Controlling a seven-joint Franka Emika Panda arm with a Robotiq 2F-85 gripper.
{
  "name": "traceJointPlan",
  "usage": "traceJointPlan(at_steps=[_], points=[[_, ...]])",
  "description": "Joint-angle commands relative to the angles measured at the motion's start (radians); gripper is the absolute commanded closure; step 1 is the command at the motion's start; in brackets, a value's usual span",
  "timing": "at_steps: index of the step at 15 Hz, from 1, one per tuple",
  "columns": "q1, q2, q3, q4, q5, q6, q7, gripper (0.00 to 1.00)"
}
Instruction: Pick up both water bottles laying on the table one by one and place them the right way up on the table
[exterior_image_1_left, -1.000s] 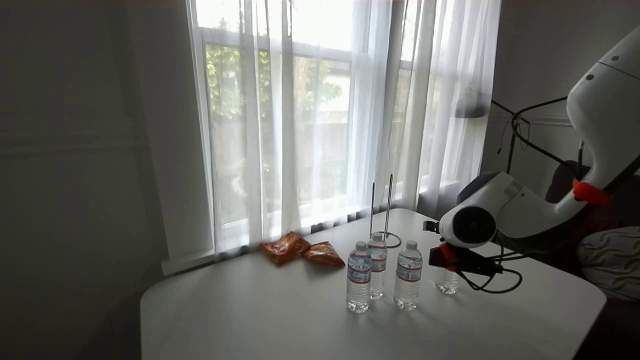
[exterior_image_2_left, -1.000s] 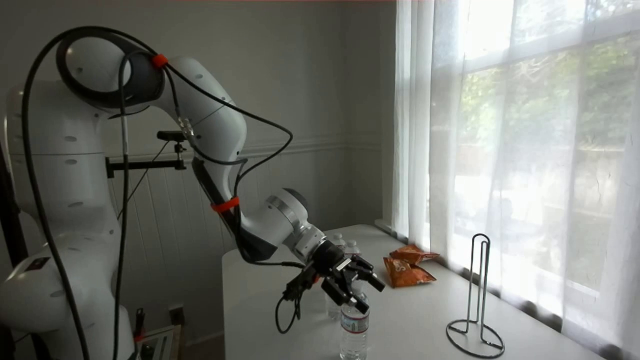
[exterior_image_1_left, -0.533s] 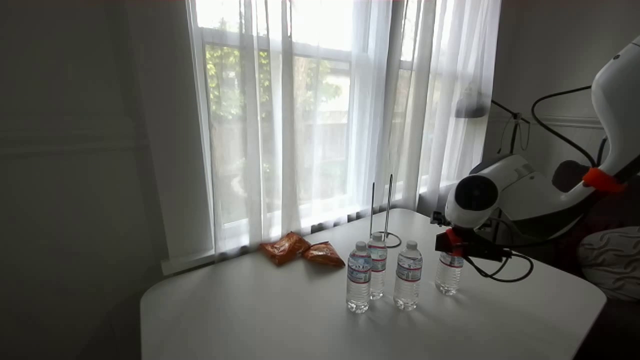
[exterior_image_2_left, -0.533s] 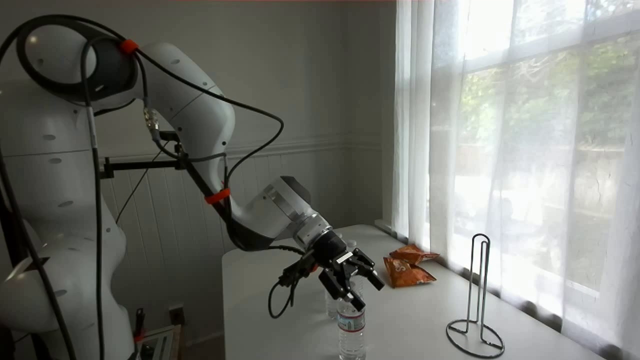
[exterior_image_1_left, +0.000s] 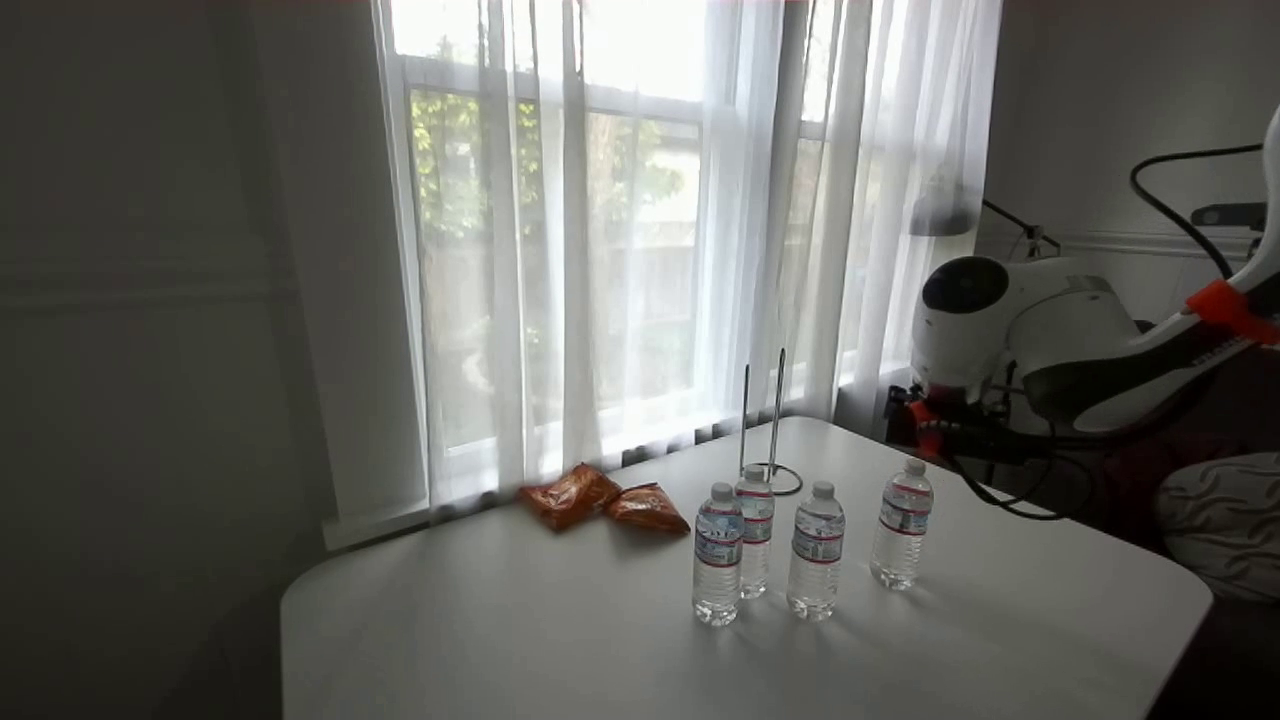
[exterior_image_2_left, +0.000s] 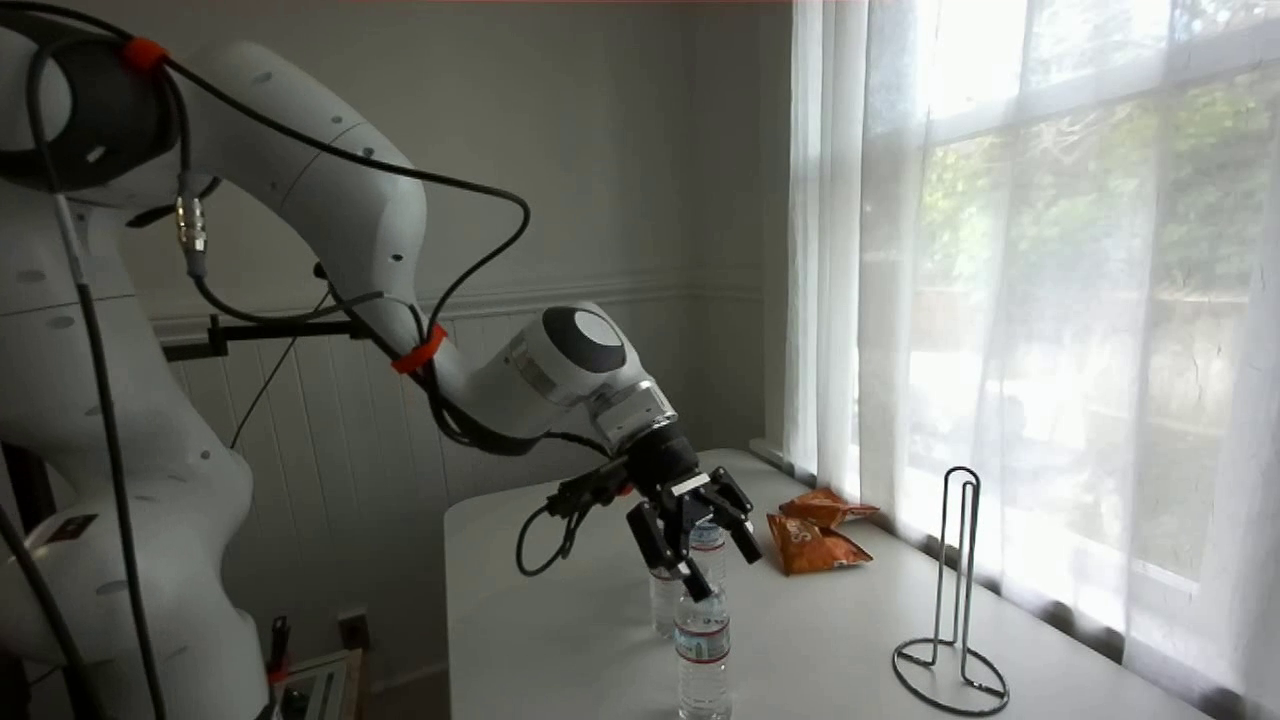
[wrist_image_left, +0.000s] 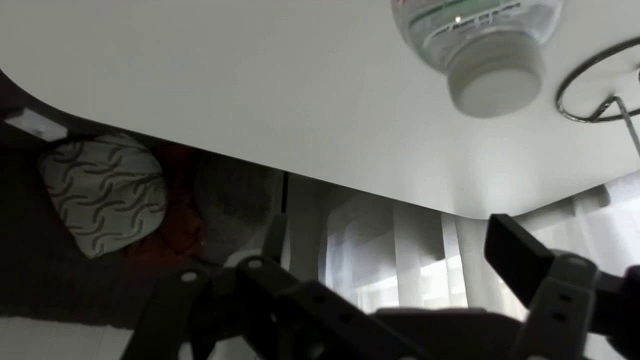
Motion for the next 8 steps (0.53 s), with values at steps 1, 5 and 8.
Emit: traceJointPlan(at_steps=[1,5,8], points=[[0.001,-0.100,-0.031,-0.020,0.273,-0.030,-0.163,0.00],[-0.014,-0.147,-0.022,0.004,0.560,-0.115,-0.262,0.00],[-0.037,-0.175,-0.010,0.020,0.693,-0.157,-0.310,0.00]])
